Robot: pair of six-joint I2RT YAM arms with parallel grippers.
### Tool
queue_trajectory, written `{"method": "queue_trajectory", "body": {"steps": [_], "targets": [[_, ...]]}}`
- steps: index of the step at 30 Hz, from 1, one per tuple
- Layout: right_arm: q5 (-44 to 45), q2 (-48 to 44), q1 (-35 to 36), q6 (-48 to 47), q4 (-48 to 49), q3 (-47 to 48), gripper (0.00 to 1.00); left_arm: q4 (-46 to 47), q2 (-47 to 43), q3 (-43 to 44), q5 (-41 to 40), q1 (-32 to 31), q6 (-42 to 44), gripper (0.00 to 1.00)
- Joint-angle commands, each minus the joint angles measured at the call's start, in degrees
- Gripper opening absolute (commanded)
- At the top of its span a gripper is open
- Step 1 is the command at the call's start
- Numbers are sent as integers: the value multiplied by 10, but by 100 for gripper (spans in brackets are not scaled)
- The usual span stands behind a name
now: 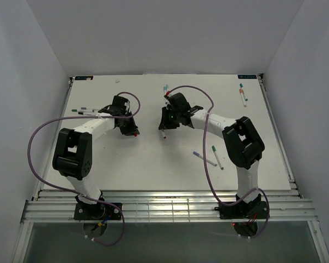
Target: Open the pen caps
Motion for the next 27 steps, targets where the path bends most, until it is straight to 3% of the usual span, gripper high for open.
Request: {"method": "queue_trajectory", "body": {"steps": [1,8,20,27], "targets": [[39,44,-2,-22,-23,71,8,-16,0,47,-31,-9,23,0],[141,99,-2,-24,-58,126,8,-43,63,112,-72,-22,18,8],[198,108,3,-21,-50,84,10,-54,149,144,-174,-61,2,4],[197,116,4,-20,-41,76,23,-39,148,119,-189,-61,-8,19]]}}
